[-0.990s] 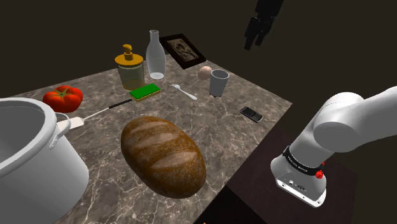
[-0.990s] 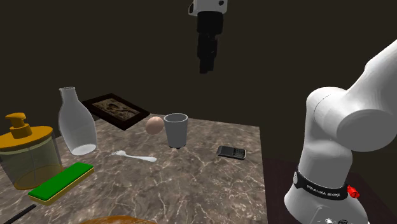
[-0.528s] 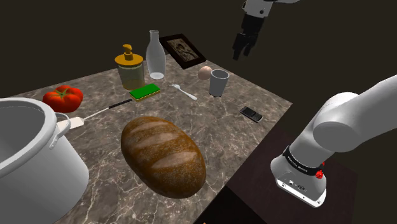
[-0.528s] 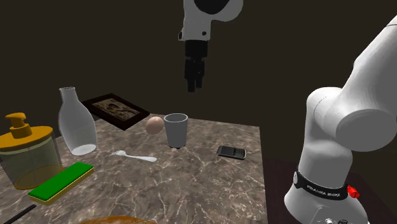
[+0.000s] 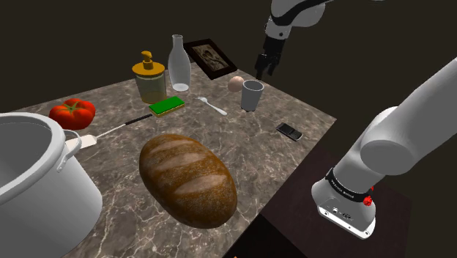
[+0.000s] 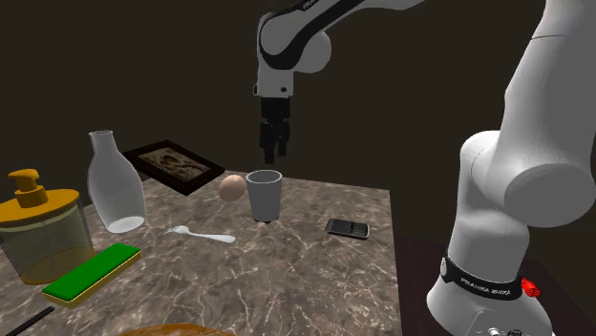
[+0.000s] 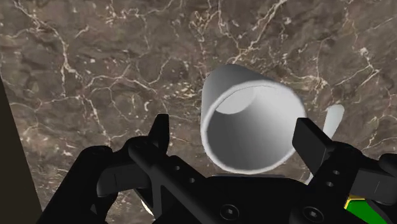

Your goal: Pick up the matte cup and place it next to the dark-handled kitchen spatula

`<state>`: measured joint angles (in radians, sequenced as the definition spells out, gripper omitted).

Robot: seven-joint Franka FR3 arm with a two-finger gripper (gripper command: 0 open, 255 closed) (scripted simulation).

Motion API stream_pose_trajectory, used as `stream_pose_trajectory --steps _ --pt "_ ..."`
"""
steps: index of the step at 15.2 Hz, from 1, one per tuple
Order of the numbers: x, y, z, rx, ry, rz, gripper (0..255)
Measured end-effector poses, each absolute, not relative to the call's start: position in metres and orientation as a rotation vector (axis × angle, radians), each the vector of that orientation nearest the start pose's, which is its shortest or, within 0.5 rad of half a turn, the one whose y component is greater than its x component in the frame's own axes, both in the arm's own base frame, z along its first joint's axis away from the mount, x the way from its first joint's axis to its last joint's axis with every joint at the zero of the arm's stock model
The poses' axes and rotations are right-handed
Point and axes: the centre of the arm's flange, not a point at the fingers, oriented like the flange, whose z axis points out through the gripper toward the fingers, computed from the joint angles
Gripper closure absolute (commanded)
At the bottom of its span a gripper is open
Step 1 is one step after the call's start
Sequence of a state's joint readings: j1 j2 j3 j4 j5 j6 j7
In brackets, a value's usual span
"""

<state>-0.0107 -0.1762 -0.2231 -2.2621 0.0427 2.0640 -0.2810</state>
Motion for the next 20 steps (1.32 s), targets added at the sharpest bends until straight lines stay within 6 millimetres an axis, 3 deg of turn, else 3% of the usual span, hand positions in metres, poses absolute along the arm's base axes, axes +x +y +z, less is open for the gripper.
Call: stream_pose_trajectory --steps 3,10,17,18,20 --pt "0.492 -0.124 0.403 -3.051 -0.045 0.024 0" --pt "0.496 -0.125 0.362 -3.049 -0.045 0.027 0" --pt "0.495 -0.124 0.355 -3.049 -0.045 0.026 0" --pt "0.495 -0.124 0.355 -3.049 -0.045 0.026 255" --pt "0.495 -0.124 0.355 -3.049 -0.045 0.026 255"
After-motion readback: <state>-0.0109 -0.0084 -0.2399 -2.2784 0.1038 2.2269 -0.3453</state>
